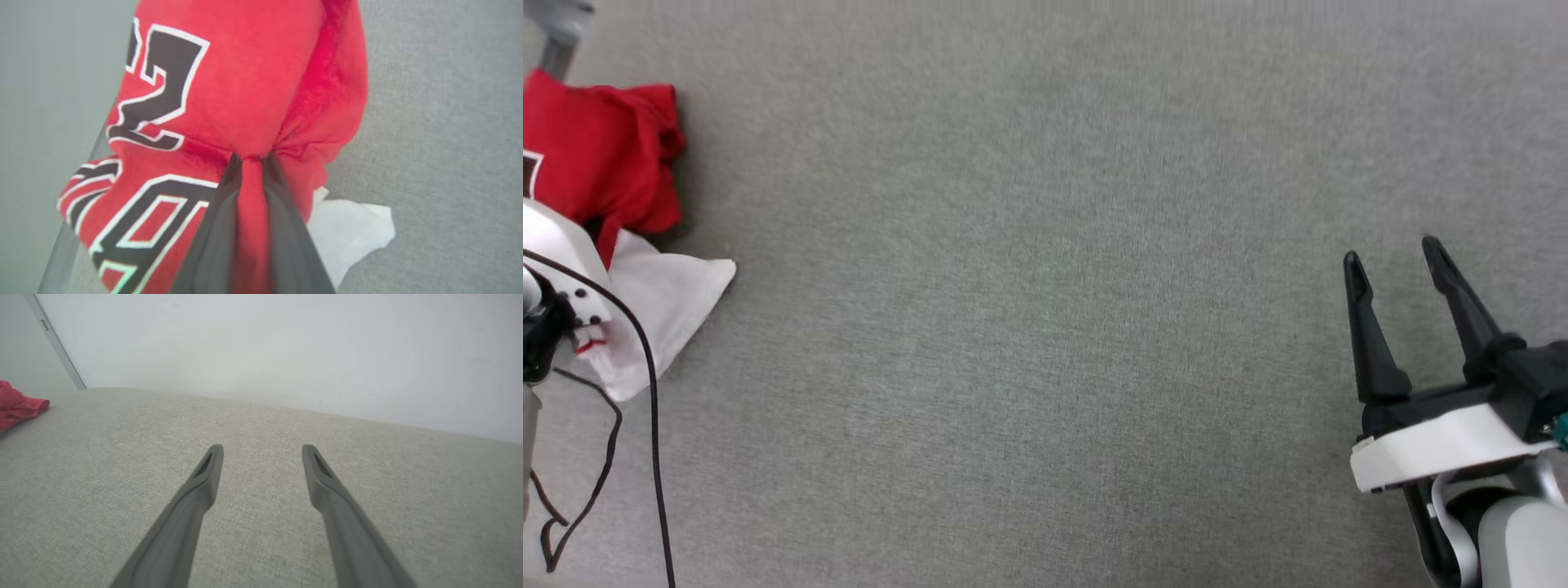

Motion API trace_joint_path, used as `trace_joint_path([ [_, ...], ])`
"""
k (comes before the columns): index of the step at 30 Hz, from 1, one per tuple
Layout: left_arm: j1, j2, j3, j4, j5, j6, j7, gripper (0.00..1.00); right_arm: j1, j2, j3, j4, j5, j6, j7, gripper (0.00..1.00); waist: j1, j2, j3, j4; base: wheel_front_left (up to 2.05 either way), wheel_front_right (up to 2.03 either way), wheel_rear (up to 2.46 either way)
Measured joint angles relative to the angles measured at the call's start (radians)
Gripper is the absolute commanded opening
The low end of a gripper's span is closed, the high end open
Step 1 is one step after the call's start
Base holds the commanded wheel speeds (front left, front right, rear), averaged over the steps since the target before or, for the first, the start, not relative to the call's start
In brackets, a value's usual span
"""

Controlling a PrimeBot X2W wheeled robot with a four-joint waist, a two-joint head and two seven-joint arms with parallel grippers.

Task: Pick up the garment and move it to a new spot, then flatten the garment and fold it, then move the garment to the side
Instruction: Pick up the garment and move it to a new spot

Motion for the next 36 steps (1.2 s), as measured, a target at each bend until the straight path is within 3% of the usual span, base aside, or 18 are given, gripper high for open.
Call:
trace_joint_path([
  [7, -0.014, -0.039, -0.033, -0.026, 0.058, 0.007, -0.166, 0.00, 0.072, 0.000, -0.031, 0.024, 0.045, 0.000, -0.015, 1.00, -0.0001, 0.0000, -0.131, -0.002, 0.00, 0.00, 0.00],
  [16, 0.010, -0.112, -0.078, -0.090, 0.081, 0.002, -0.277, 0.00, 0.137, 0.000, -0.059, 0.020, 0.068, 0.000, -0.017, 1.00, -0.0003, 0.0000, -0.250, -0.060, 0.00, 0.00, 0.00],
  [29, 0.156, -0.310, -0.190, -0.308, 0.051, -0.012, -0.292, 0.00, 0.182, 0.000, -0.089, 0.008, 0.084, 0.000, 0.002, 1.00, -0.0002, 0.0000, -0.316, -0.230, 0.00, 0.00, 0.00],
  [36, 0.223, -0.422, -0.334, -0.427, 0.059, -0.023, -0.267, 0.00, 0.189, 0.000, -0.090, 0.005, 0.094, 0.000, 0.004, 1.00, -0.0002, 0.0000, -0.323, -0.326, 0.00, 0.00, 0.00],
])
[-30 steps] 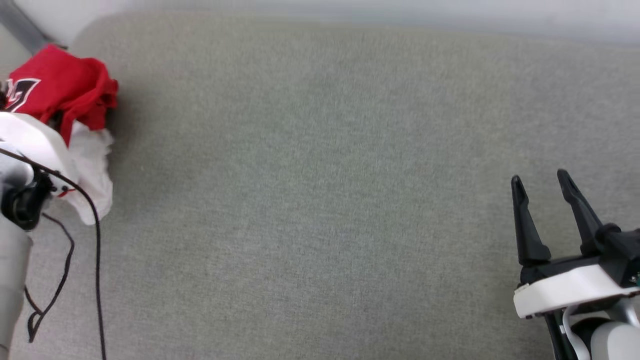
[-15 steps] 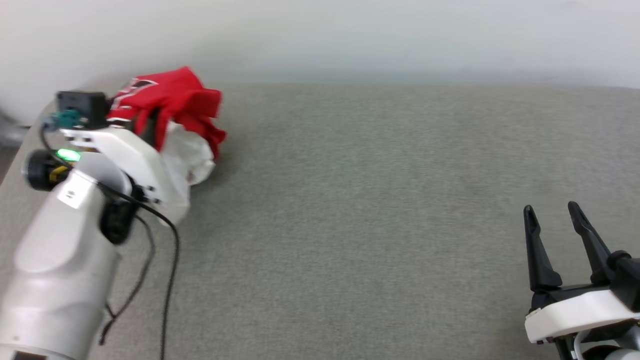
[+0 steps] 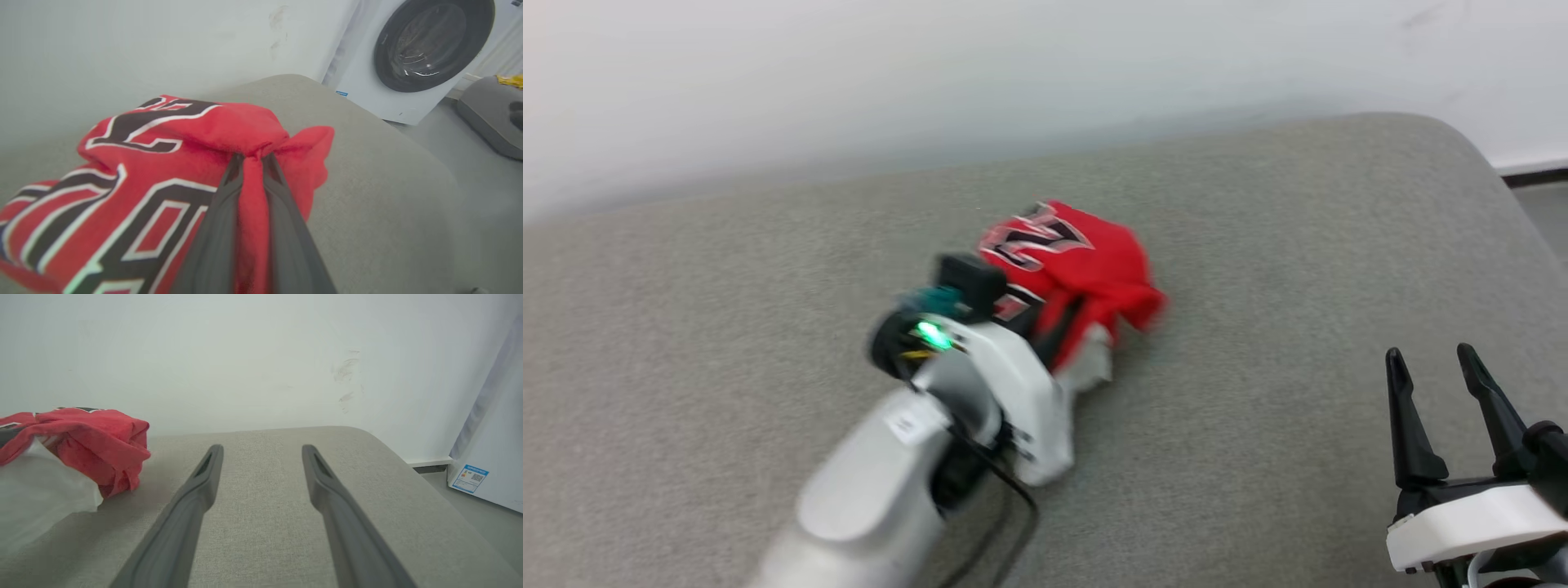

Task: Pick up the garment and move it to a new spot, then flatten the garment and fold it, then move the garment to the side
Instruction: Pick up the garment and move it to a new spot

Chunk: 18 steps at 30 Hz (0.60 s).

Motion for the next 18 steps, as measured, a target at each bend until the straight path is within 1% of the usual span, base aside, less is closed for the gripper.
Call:
trace_joint_path([
  [4, 0.027, -0.056, -0.106, -0.058, 0.015, -0.005, 0.023, 0.00, 0.003, 0.000, 0.001, 0.002, 0.011, 0.000, -0.007, 1.00, 0.0000, 0.0000, 0.009, -0.044, 0.00, 0.00, 0.00],
  [8, 0.050, -0.084, -0.205, -0.085, 0.017, -0.008, 0.049, 0.00, 0.002, 0.000, 0.003, 0.003, 0.021, 0.000, -0.016, 1.00, 0.0000, 0.0000, 0.037, -0.066, 0.00, 0.00, 0.00],
  [13, 0.089, -0.080, -0.335, -0.079, 0.013, -0.008, 0.066, 0.00, -0.007, 0.000, 0.006, 0.012, 0.032, 0.000, -0.033, 1.00, 0.0001, 0.0000, 0.080, -0.080, 0.00, 0.00, 0.00],
  [18, 0.098, -0.047, -0.423, -0.061, -0.002, -0.008, 0.045, 0.00, -0.015, 0.000, 0.006, 0.031, 0.036, 0.000, -0.048, 1.00, 0.0002, 0.0000, 0.109, -0.076, 0.00, 0.00, 0.00],
])
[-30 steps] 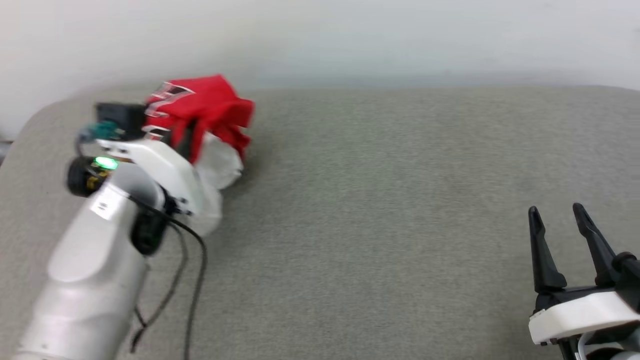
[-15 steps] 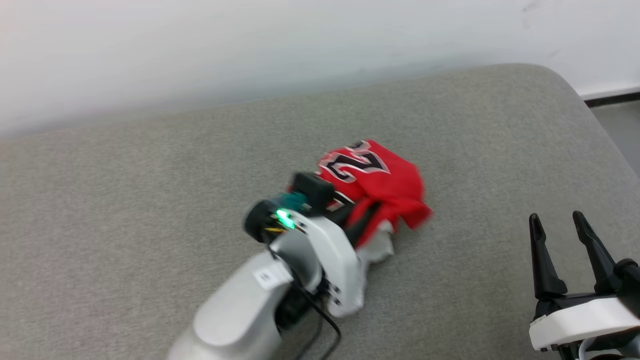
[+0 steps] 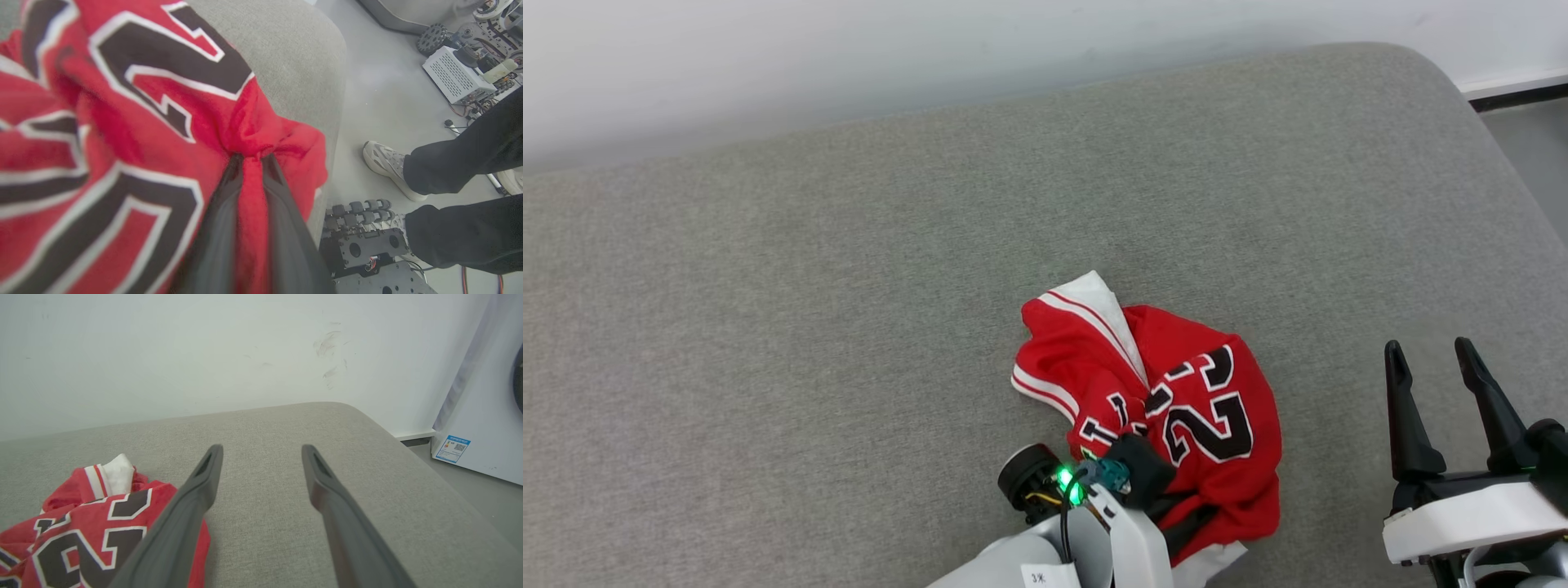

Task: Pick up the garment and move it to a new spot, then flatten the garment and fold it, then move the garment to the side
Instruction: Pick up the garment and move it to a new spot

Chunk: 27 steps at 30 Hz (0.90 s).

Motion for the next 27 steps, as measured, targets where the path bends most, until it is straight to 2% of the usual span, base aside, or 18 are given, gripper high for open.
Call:
trace_joint_path([
  [6, -0.010, 0.006, -0.051, 0.000, -0.010, 0.000, -0.076, 0.00, -0.009, 0.000, -0.005, 0.015, -0.004, 0.000, -0.004, 1.00, 0.0000, 0.0000, -0.013, 0.028, 0.00, 0.00, 0.00],
  [7, -0.014, 0.006, -0.055, -0.001, -0.010, 0.000, -0.089, 0.13, -0.009, 0.000, -0.005, 0.016, -0.004, 0.000, -0.003, 1.00, 0.0000, 0.0000, -0.019, 0.034, 0.00, 0.00, 0.00],
  [8, -0.020, 0.005, -0.057, -0.002, -0.010, 0.000, -0.105, 0.33, -0.009, 0.000, -0.005, 0.016, -0.010, 0.000, 0.001, 1.00, 0.0000, 0.0000, -0.027, 0.039, 0.00, 0.00, 0.00],
  [9, -0.024, 0.003, -0.057, -0.004, -0.010, 0.000, -0.122, 0.96, -0.009, 0.000, -0.006, 0.016, -0.012, 0.000, 0.002, 1.00, 0.0000, 0.0000, -0.034, 0.045, 0.00, 0.00, 0.00],
  [10, -0.024, 0.001, -0.055, -0.006, -0.010, 0.000, -0.140, 1.00, -0.009, 0.000, -0.005, 0.016, -0.014, 0.000, 0.005, 1.00, 0.0000, 0.0000, -0.043, 0.051, 0.00, 0.00, 0.00],
  [17, -0.022, -0.007, -0.016, -0.036, 0.009, 0.026, -0.285, 1.00, 0.012, 0.000, -0.013, 0.002, -0.029, 0.000, 0.038, 1.00, 0.0000, 0.0000, -0.095, 0.106, 0.00, 0.00, 0.00],
  [21, -0.003, 0.004, 0.036, -0.071, 0.017, 0.069, -0.332, 1.00, 0.028, 0.000, -0.012, -0.008, -0.032, 0.000, 0.049, 1.00, -0.0001, 0.0000, -0.120, 0.138, 0.00, 0.00, 0.00],
  [27, 0.046, 0.052, 0.178, -0.122, 0.015, 0.151, -0.351, 1.00, 0.050, 0.000, -0.011, -0.022, -0.038, 0.000, 0.067, 1.00, 0.0000, 0.0000, -0.144, 0.179, 0.00, 0.00, 0.00],
])
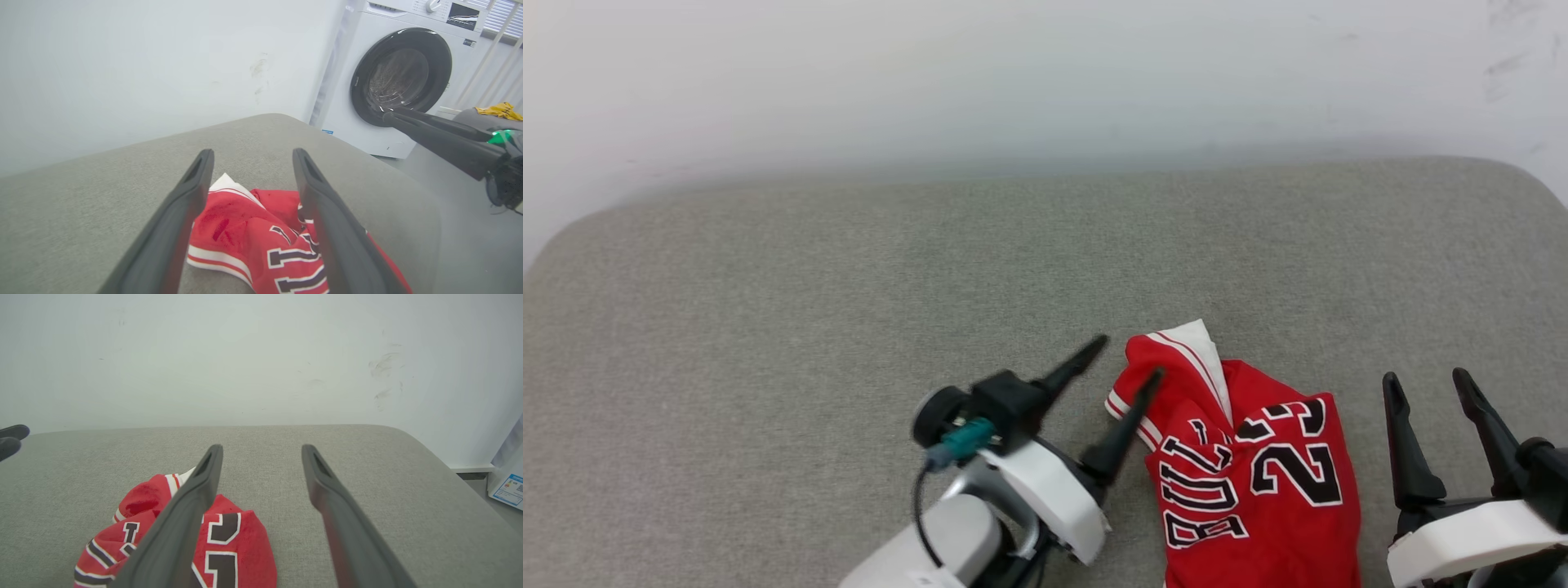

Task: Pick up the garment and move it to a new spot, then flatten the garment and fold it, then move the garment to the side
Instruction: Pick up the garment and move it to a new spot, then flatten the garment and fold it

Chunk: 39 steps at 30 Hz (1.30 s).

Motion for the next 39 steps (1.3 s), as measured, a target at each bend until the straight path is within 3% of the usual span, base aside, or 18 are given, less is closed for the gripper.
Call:
trace_joint_path([
  [10, 0.166, 0.063, 0.309, -0.090, 0.050, 0.095, -0.003, 1.00, 0.027, 0.000, -0.002, -0.017, -0.010, 0.000, 0.027, 1.00, -0.0001, 0.0000, -0.044, 0.049, 0.00, 0.00, 0.00],
  [21, 0.330, 0.143, 0.527, -0.113, 0.111, 0.129, -0.003, 1.00, 0.052, 0.000, 0.000, -0.029, -0.011, 0.000, 0.045, 1.00, -0.0001, 0.0000, -0.070, 0.070, 0.00, 0.00, 0.00],
  [27, 0.395, 0.174, 0.568, -0.117, 0.128, 0.128, -0.003, 1.00, 0.067, 0.000, 0.005, -0.042, -0.011, 0.000, 0.053, 1.00, 0.0000, 0.0000, -0.084, 0.069, 0.00, 0.00, 0.00],
  [39, 0.420, 0.190, 0.540, -0.121, 0.147, 0.123, 0.010, 1.00, 0.084, 0.000, 0.000, -0.060, -0.026, 0.000, 0.068, 1.00, -0.0001, 0.0000, -0.095, 0.077, 0.00, 0.00, 0.00],
])
